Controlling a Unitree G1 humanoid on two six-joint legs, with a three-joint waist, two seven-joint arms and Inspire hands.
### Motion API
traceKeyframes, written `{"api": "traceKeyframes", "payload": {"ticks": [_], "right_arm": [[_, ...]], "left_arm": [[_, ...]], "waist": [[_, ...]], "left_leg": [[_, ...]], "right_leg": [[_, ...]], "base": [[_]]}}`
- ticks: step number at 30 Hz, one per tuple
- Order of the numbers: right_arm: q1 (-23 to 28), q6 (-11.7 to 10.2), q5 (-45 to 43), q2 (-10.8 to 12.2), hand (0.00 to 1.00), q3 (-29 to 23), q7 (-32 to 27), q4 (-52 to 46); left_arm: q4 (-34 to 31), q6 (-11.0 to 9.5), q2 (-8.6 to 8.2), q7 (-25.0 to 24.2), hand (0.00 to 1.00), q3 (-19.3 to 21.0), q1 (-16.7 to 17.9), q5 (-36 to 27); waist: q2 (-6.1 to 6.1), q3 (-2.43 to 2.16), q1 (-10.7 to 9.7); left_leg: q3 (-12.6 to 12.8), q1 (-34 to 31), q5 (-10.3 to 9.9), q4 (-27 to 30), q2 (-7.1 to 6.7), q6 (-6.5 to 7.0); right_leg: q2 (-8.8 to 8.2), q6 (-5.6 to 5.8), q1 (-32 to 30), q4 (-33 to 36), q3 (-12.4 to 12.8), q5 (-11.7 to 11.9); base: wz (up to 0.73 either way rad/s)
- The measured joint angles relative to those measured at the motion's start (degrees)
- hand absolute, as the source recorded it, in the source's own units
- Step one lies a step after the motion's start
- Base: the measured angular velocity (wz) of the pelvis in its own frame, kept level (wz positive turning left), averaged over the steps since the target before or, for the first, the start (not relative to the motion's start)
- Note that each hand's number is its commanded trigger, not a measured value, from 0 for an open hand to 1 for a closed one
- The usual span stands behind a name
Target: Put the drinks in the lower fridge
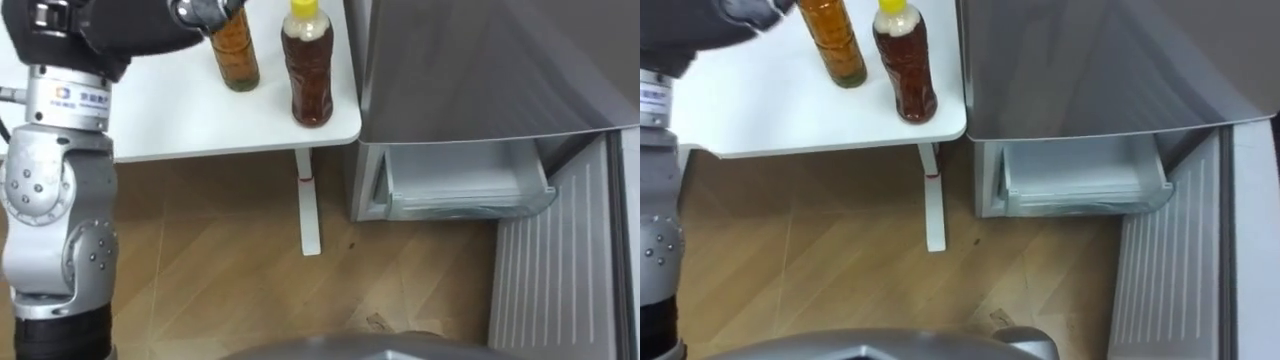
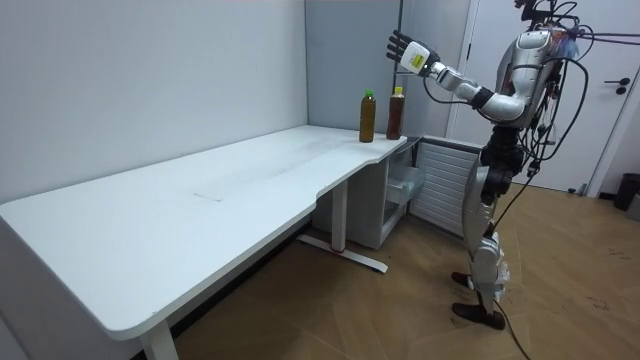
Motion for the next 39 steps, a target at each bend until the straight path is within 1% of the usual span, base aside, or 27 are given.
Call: {"api": "traceKeyframes", "payload": {"ticks": [2, 4, 5, 6, 8, 10, 11, 14, 16, 22, 25, 28, 30, 35, 39], "right_arm": [[-0.1, 0.47, 0.01, -0.23, 0.0, 0.46, -0.21, 0.0], [0.06, 0.82, 0.03, -0.42, 0.0, 0.44, -0.44, 0.04], [0.14, 0.87, 0.04, -0.46, 0.0, 0.45, -0.53, 0.05], [0.13, 0.87, 0.04, -0.47, 0.0, 0.45, -0.56, 0.05], [0.05, 1.15, 0.08, -0.5, 0.0, 0.44, -0.67, -0.01], [-0.09, 1.94, 0.09, -0.5, 0.0, 0.45, -0.92, -0.16], [-0.25, 2.16, 0.1, -0.5, 0.0, 0.45, -1.19, -0.18], [-0.71, 2.07, 0.34, -0.49, 0.0, 0.47, -2.23, -0.13], [-1.14, 2.11, 0.42, -0.5, 0.0, 0.47, -2.7, -0.07], [-1.29, 2.11, 0.39, -0.51, 0.0, 1.06, -3.16, -0.29], [-1.26, 2.12, 0.31, -0.52, 0.0, 1.05, -3.15, -0.43], [-0.95, 2.15, 0.14, -0.52, 0.0, 1.06, -3.14, -0.48], [-0.89, 2.15, 0.14, -0.52, 0.0, 1.06, -3.14, -0.48], [-0.89, 2.15, 0.15, -0.53, 0.0, 1.06, -3.11, -0.48], [-0.93, 2.15, 0.14, -0.52, 0.0, 1.05, -3.09, -0.51]], "left_arm": [[0.05, 1.47, 0.0, -1.18, 0.0, -1.42, 0.0, -0.15], [0.16, 2.19, 0.01, -2.17, 0.0, -1.72, 0.0, -1.2], [0.5, 2.23, 0.02, -2.62, 0.0, -1.7, 0.0, -2.99], [0.73, 2.23, 0.02, -2.74, 0.0, -1.7, 0.0, -3.5], [1.66, 2.78, -0.03, -2.79, 0.0, -1.61, 0.0, -5.41], [2.58, 3.43, -0.21, -2.78, 0.0, -1.61, 0.01, -5.4], [3.46, 3.52, -0.36, -2.83, 0.0, -1.64, 0.01, -5.39], [6.08, 4.05, -0.72, -2.82, 0.0, -1.68, 0.02, -5.39], [6.73, 4.4, -0.8, -2.8, 0.0, -1.68, 0.02, -5.39], [6.82, 4.41, -2.33, -2.8, 0.0, -1.68, 0.02, -5.37], [6.85, 4.41, -2.37, -2.89, 0.0, -1.68, 0.02, -5.35], [7.7, 4.51, -2.37, -3.44, 0.0, -1.66, 0.1, -5.32], [7.74, 4.62, -2.36, -3.64, 0.0, -1.66, 0.1, -5.31], [7.83, 4.63, -2.36, -3.97, 0.0, -1.66, 0.11, -5.31], [8.52, 4.63, -2.36, -4.09, 0.0, -1.65, 0.22, -5.3]], "waist": [[-0.2, 0.0, -0.07], [-0.03, 0.05, -0.07], [0.23, 0.07, -0.05], [0.36, 0.08, -0.05], [0.95, 0.1, 0.18], [1.06, 0.18, 0.23], [1.17, 0.3, 0.33], [1.2, 0.36, 0.29], [1.11, 0.41, 0.29], [0.96, 0.47, 0.52], [0.92, 0.48, 0.52], [0.88, 0.44, 1.25], [0.76, 0.43, 1.32], [0.31, 0.09, 1.78], [0.26, -0.01, 1.82]], "left_leg": [[0.01, -0.04, 0.0, 0.01, 0.01, 0.0], [0.21, 0.05, 0.0, 0.0, 0.01, 0.0], [0.24, 0.06, 0.0, 0.0, 0.01, 0.0], [0.28, 0.06, 0.0, -0.01, 0.01, 0.0], [0.36, 0.11, 0.0, -0.04, 0.05, 0.0], [0.34, 0.18, 0.0, -0.04, 0.16, 0.0], [0.36, 0.24, 0.0, -0.05, 0.16, 0.0], [0.42, 0.28, 0.0, -0.05, 0.13, 0.0], [0.72, 0.28, 0.0, -0.04, 0.16, 0.0], [1.06, 0.38, 0.0, -0.05, 0.12, 0.0], [1.26, 0.53, 0.0, -0.05, 0.13, 0.0], [1.56, 0.98, 0.0, -0.15, 0.17, 0.0], [1.59, 0.99, 0.0, -0.15, 0.18, 0.0], [1.61, 1.09, 0.0, -0.15, 0.21, 0.0], [1.51, 1.08, 0.0, -0.07, 0.18, 0.0]], "right_leg": [[-0.01, 0.0, 0.01, 0.0, 0.01, 0.0], [0.03, 0.0, -0.03, -0.02, 0.46, 0.0], [0.07, 0.0, -0.08, -0.05, 0.64, 0.0], [0.08, 0.0, -0.11, -0.06, 0.73, 0.0], [0.16, 0.0, -0.18, -0.02, 1.06, 0.0], [0.17, 0.0, -0.22, 0.15, 1.16, 0.0], [0.2, 0.0, -0.21, 0.23, 1.21, 0.0], [0.35, -0.01, -0.23, 0.34, 1.21, -0.01], [0.34, -0.03, -0.27, 0.34, 1.27, -0.01], [0.36, -0.03, -0.36, 0.64, 1.33, -0.02], [0.34, -0.03, -0.4, 0.78, 1.53, -0.02], [0.37, -0.03, -0.24, 0.87, 2.25, -0.02], [0.37, -0.03, -0.28, 0.9, 2.36, -0.02], [0.36, -0.05, -0.27, 0.98, 2.55, -0.01], [0.33, -0.05, -0.27, 0.99, 2.53, 0.0]], "base": [[0.0], [-0.05], [-0.08], [-0.08], [-0.06], [-0.04], [0.0], [0.0], [0.0], [-0.01], [-0.05], [-0.1], [-0.02], [0.0], [0.0]]}}
